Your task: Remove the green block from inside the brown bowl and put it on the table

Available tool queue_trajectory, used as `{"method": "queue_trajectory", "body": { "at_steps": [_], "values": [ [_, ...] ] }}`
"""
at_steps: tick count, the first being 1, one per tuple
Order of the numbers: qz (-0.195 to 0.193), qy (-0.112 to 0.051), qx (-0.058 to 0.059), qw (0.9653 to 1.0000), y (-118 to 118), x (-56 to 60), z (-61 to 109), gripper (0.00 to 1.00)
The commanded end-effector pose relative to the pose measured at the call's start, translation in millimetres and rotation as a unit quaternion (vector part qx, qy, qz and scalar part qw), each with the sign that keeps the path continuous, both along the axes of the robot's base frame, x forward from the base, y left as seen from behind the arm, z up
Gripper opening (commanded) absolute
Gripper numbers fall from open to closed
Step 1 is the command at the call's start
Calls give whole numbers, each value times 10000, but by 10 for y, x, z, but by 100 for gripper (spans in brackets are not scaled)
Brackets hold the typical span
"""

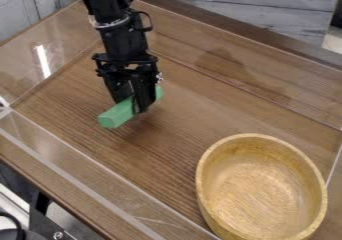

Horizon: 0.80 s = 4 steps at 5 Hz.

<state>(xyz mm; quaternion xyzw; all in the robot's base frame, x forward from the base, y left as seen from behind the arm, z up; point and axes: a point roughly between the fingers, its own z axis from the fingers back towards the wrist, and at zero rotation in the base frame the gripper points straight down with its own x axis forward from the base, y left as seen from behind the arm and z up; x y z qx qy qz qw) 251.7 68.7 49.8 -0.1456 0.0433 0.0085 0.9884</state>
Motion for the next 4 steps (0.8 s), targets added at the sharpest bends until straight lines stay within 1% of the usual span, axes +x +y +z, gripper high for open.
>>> {"method": "queue_trajectory", "body": {
  "at_steps": [1,4],
  "values": [
    [-74,-220,99,9997,19,116,114,0],
    [-111,-126,58,9998,4,130,105,0]
  ]
}}
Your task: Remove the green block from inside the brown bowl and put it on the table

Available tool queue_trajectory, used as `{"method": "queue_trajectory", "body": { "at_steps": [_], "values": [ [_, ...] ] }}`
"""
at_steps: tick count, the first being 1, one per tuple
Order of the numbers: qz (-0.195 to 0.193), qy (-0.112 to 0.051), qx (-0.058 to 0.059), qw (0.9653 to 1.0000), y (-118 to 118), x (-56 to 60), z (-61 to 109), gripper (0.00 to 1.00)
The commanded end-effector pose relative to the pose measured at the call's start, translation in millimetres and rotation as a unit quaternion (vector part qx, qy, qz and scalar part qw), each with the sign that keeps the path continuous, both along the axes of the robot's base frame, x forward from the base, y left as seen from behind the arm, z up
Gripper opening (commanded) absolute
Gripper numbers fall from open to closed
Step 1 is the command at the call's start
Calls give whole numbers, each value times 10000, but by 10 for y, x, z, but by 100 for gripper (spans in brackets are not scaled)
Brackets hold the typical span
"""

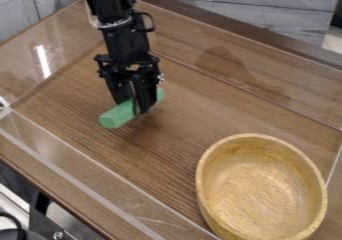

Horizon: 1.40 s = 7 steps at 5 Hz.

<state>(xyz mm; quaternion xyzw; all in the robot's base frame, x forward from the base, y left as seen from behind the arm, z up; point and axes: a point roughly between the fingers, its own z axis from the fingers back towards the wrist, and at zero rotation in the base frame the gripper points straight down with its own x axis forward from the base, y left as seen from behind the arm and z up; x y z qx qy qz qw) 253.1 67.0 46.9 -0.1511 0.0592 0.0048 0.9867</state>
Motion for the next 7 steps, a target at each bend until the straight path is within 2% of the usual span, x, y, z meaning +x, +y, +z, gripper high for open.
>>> {"method": "queue_trajectory", "body": {
  "at_steps": [1,7],
  "values": [
    [-54,-243,98,9996,20,122,127,0],
    [-94,25,10,10000,-3,135,109,0]
  ]
}}
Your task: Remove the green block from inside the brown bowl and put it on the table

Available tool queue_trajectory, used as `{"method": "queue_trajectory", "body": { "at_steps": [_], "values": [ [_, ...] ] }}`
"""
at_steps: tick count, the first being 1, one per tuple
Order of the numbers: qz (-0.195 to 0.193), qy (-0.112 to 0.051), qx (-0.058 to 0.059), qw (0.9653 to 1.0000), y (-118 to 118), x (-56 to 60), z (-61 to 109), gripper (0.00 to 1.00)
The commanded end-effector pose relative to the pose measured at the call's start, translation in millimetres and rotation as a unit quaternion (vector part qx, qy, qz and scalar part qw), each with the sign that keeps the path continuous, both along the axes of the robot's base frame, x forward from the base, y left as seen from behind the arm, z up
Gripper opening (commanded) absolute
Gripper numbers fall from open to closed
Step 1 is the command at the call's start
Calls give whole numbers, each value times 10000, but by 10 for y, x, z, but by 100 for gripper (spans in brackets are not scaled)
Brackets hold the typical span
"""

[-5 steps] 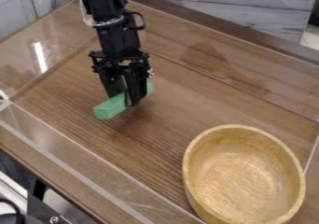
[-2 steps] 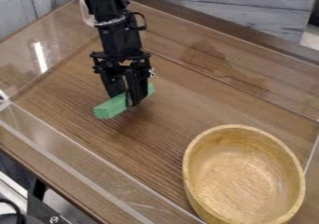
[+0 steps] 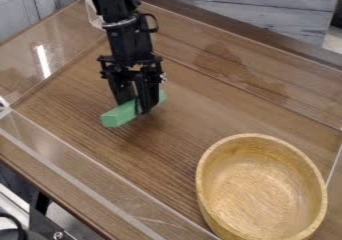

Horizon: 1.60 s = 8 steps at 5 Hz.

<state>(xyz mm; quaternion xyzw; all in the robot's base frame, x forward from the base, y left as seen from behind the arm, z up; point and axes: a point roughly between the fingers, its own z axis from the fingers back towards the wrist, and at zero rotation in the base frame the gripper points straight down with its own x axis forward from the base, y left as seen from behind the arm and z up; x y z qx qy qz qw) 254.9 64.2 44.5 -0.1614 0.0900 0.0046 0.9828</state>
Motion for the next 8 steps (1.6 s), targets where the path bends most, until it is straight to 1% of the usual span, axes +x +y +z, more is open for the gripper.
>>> {"method": "queue_trajectory", "body": {
  "at_steps": [1,4,8],
  "values": [
    [-62,-230,102,9997,19,116,133,0],
    [-98,-80,59,9999,-1,107,138,0],
    [-168,81,4,9998,-22,100,144,0]
  ]
}}
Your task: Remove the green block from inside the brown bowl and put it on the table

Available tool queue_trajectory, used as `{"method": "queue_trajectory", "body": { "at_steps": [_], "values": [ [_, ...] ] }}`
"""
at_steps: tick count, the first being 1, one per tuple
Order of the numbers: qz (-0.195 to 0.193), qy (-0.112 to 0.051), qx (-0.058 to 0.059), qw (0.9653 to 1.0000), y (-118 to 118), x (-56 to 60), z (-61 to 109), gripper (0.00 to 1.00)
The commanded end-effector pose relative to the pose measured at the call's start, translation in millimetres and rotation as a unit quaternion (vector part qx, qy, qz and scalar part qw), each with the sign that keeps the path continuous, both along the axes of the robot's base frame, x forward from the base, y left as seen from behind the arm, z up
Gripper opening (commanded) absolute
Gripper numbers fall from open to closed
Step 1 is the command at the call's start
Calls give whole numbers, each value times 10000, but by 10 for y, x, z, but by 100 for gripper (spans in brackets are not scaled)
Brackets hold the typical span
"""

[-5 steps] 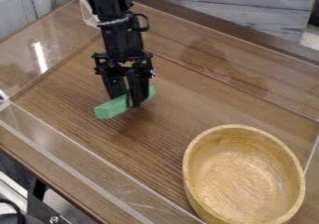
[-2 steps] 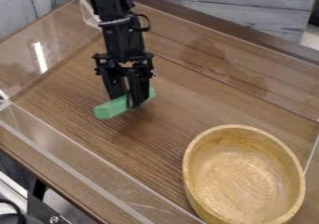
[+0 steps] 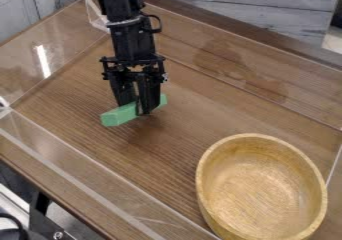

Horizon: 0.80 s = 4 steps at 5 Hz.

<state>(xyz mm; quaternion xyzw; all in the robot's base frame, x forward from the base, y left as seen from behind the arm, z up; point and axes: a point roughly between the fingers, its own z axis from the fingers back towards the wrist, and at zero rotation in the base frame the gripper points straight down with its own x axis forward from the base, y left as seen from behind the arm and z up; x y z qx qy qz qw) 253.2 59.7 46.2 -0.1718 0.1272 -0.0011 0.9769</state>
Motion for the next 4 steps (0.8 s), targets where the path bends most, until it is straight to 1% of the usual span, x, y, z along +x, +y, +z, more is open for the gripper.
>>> {"method": "queue_trajectory", "body": {
  "at_steps": [1,4],
  "values": [
    [-84,-240,102,9996,17,114,131,0],
    [-160,-134,62,9998,3,106,137,0]
  ]
}}
